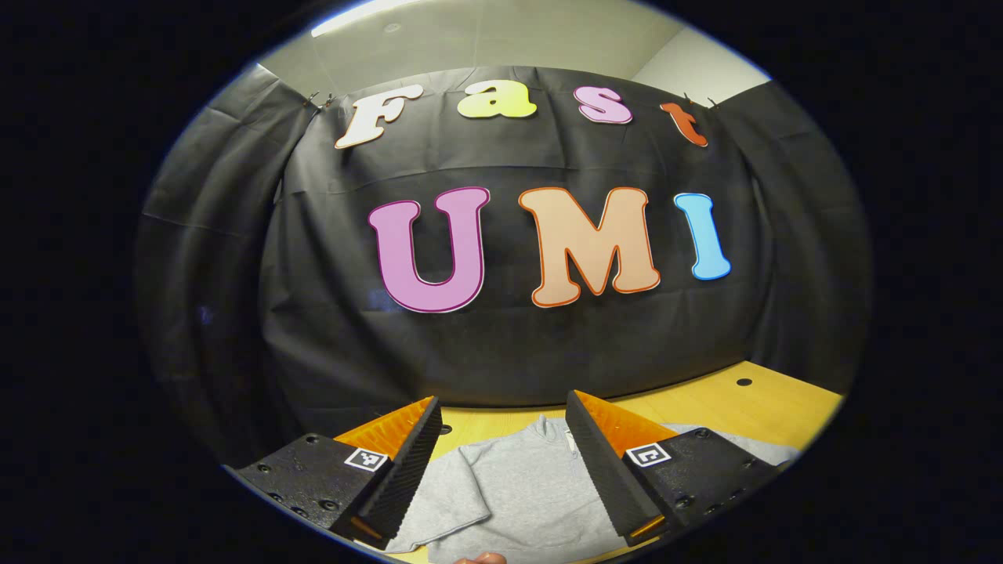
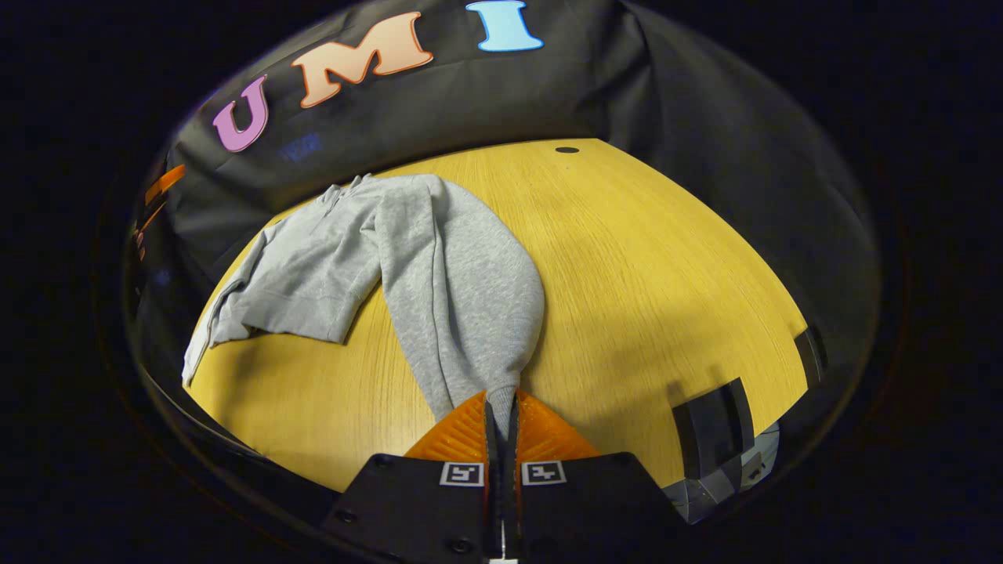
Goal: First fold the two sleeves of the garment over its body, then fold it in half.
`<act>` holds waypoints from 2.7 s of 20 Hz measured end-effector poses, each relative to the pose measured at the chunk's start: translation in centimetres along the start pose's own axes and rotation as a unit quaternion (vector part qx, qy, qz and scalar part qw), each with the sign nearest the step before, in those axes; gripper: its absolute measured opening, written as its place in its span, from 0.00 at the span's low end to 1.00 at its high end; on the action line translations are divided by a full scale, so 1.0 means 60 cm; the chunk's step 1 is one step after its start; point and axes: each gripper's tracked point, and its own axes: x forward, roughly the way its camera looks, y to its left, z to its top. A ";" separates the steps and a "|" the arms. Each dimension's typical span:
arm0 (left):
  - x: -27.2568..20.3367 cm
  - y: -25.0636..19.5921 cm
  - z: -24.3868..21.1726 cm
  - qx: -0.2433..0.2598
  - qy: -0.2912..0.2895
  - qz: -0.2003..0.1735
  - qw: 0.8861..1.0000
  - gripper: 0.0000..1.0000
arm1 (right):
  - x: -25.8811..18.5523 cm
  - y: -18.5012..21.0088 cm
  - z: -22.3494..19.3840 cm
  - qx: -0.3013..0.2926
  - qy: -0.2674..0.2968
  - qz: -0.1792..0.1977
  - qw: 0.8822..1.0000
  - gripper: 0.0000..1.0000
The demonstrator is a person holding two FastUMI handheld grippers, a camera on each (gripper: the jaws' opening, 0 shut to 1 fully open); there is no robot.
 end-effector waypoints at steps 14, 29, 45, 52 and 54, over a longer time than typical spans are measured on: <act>-0.011 0.175 -0.019 0.001 0.007 0.057 0.998 0.94 | 0.021 0.120 0.274 0.090 -0.120 0.031 0.988 0.03; -0.061 0.353 -0.048 0.009 0.026 0.157 0.987 0.94 | 0.087 0.377 0.465 0.040 -0.177 0.118 0.976 0.03; -0.109 0.485 -0.081 0.014 0.050 0.222 0.974 0.94 | 0.181 0.769 0.469 -0.061 -0.128 0.239 0.961 0.03; -0.135 0.541 -0.091 0.021 0.056 0.246 0.967 0.94 | 0.227 0.910 0.376 -0.127 -0.071 0.268 0.952 0.03; -0.143 0.555 -0.096 0.022 0.059 0.252 0.966 0.94 | 0.245 0.936 0.347 -0.148 -0.053 0.268 0.951 0.03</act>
